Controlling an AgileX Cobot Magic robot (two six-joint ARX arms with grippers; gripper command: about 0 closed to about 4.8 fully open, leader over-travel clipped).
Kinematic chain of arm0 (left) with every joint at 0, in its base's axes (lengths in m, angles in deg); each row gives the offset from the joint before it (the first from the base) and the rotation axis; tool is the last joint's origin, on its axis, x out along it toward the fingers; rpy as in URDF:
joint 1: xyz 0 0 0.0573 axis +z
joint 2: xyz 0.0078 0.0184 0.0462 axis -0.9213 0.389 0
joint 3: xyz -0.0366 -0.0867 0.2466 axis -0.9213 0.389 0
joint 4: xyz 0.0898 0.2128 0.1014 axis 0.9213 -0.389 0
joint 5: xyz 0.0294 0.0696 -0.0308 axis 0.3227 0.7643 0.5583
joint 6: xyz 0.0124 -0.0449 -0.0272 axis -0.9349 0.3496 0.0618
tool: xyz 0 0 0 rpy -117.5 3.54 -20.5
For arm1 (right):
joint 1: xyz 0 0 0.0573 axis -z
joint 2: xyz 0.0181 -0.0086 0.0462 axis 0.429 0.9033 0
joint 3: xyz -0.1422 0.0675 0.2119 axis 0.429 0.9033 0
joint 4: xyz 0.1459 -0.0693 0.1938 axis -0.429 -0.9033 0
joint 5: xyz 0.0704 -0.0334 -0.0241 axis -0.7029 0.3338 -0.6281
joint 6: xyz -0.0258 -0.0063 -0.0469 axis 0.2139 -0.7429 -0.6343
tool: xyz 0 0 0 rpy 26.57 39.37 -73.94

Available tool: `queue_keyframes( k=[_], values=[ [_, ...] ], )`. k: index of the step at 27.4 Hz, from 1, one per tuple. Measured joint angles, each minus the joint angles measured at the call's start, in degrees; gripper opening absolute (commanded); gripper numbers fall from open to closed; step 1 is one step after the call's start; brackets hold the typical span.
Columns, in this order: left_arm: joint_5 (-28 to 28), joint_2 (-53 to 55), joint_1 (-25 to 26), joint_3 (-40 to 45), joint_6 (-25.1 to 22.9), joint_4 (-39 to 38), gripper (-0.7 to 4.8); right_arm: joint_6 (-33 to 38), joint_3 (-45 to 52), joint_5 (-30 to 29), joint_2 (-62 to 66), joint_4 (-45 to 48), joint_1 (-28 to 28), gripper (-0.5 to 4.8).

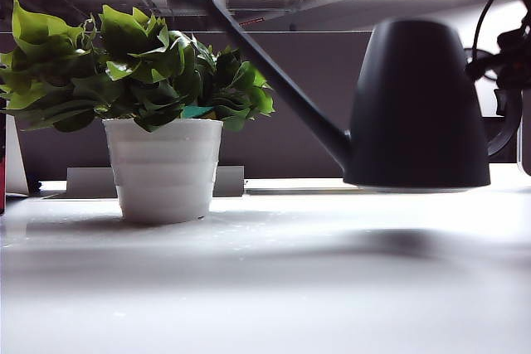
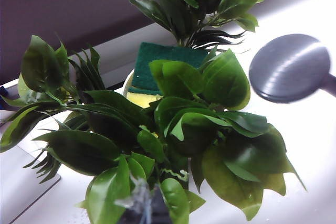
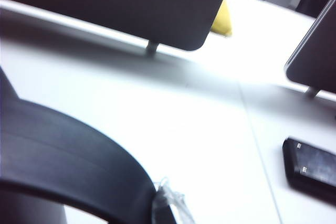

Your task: Pick up the watering can from the table, water the potted plant, and put the can back.

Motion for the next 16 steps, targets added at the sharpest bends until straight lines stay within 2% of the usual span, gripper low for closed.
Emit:
queue_keyframes(
  k=[4, 7, 9, 11, 12, 14, 16],
  values=[
    [0.5, 0.0, 0.0, 0.0, -1.7, -0.6, -0.05, 0.2, -0.8, -2.4, 7.4, 14.9, 4.7, -0.06],
    [1.0, 0.0, 0.0, 0.0, -2.2, -0.7, -0.05, 0.2, -0.8, -3.4, 10.3, 18.1, 7.7, -0.06],
    [0.0, 0.0, 0.0, 0.0, -2.2, -0.8, -0.05, 0.1, -0.7, -6.7, 12.4, 18.3, 9.7, -0.06],
    [-6.3, 0.0, 0.1, 0.0, -1.6, -0.8, -0.05, 0.0, -0.7, -7.2, 13.9, 18.3, 10.1, -0.06],
    [-12.4, 0.0, 0.0, 0.0, -1.0, -0.7, -0.05, 0.0, -0.7, -7.5, 14.5, 18.3, 10.1, -0.06],
    [-21.1, 0.0, -0.4, 0.0, -0.8, -0.7, -0.05, 0.0, -0.7, -8.3, 15.8, 19.5, 10.1, -0.06],
    [-27.1, 0.5, -3.0, 0.0, -1.1, -0.7, -0.05, 0.0, -0.7, -8.9, 17.0, 20.6, 10.1, -0.06]
  ],
)
